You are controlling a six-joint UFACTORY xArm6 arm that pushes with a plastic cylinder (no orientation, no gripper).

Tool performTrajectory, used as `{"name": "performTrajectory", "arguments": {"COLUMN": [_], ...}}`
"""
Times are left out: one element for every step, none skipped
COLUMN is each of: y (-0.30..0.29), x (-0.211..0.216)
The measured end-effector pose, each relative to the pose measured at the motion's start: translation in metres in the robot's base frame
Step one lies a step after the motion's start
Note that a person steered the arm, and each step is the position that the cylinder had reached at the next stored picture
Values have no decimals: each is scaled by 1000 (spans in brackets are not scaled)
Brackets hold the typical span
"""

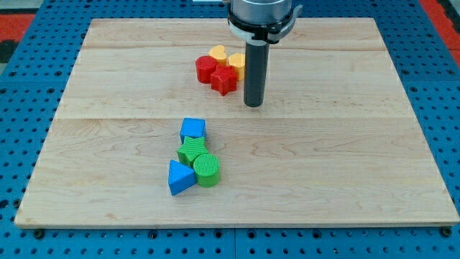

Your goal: Move blue cube towards top right

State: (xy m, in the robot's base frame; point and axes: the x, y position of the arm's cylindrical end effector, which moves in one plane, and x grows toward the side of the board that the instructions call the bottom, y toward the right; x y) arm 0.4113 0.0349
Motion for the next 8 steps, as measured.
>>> {"name": "performTrajectory", "arguments": {"y": [0,-20,-60,-82,-137,-155,-138,-163], "x": [0,0,0,0,11,46,51,56]}}
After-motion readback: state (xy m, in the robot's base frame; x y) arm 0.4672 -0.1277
